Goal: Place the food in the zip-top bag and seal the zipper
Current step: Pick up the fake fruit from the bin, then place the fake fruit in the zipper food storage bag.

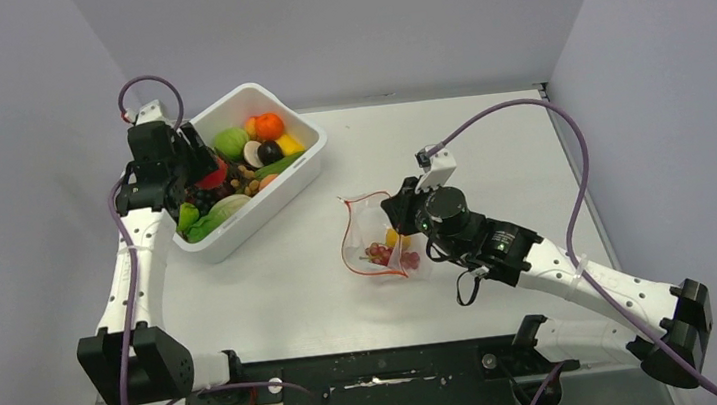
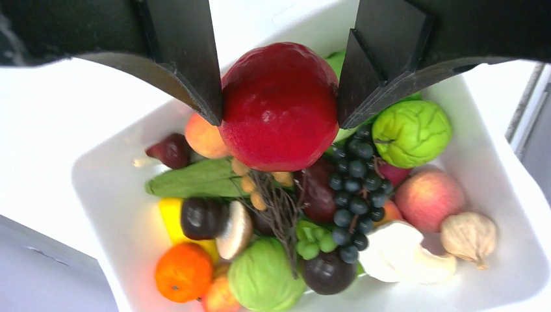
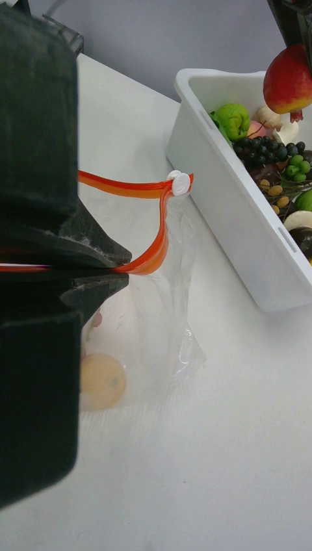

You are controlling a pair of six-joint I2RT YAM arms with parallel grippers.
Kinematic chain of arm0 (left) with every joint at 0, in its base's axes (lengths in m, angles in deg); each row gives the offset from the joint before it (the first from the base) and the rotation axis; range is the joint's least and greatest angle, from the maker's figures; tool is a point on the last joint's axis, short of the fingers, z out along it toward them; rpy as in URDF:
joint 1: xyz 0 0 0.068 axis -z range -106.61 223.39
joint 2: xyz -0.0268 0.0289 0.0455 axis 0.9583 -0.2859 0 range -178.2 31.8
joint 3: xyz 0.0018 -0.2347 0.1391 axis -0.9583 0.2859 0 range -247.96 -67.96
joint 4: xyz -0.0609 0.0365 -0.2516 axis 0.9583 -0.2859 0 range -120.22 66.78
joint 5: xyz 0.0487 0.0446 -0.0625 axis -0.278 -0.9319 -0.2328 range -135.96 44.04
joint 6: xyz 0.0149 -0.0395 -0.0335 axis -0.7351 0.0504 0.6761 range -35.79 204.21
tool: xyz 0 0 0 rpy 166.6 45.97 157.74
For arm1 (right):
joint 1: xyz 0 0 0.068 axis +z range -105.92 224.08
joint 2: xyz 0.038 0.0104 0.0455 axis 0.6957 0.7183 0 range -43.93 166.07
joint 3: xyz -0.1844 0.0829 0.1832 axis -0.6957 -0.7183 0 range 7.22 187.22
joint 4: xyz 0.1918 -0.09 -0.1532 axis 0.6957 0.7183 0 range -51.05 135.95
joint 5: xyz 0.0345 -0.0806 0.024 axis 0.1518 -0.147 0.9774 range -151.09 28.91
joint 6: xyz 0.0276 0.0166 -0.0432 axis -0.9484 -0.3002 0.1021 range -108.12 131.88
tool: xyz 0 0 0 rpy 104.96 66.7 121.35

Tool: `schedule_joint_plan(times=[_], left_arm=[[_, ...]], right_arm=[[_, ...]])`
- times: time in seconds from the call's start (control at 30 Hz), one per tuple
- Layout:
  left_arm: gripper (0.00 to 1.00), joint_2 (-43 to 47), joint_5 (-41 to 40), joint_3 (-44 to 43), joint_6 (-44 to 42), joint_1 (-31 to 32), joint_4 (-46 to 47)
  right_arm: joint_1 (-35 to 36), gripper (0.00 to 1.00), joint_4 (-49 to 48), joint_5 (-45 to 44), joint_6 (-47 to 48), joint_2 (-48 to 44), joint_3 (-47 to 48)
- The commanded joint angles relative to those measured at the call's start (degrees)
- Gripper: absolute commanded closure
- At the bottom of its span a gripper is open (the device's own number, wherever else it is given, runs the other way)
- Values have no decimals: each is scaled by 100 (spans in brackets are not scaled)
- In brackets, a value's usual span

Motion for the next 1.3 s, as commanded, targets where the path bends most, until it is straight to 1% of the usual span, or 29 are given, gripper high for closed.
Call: schedule_joint_plan(times=[0.0, 0.17, 0.3, 0.57, 0.73, 0.93, 1.07, 1.27], left_arm=[[57, 553, 635, 125, 144, 76, 20], [57, 905, 1208, 353, 203, 90, -46], [57, 1085, 1853, 496, 267, 115, -128], [57, 1490, 3022, 865, 533, 201, -22], [57, 1738, 3866, 1160, 802, 251, 237], [57, 2293, 4288, 1646, 1475, 407, 1040], [58, 2475, 4617, 1871, 1920, 503, 1527], [59, 2564, 4635, 2022, 2091, 677, 1637]], right_arm=[[44, 100, -452, 9, -145, 86, 269], [51, 100, -492, 12, -167, 469, 438], [55, 100, -590, 1, -168, 804, 643], [39, 100, -777, 173, -331, 1413, 1022], [41, 100, -800, 278, -364, 1680, 1297], [36, 100, -813, 368, -431, 1886, 1510], [51, 100, -872, 414, -490, 1892, 1564], [56, 100, -919, 447, -522, 1909, 1615]])
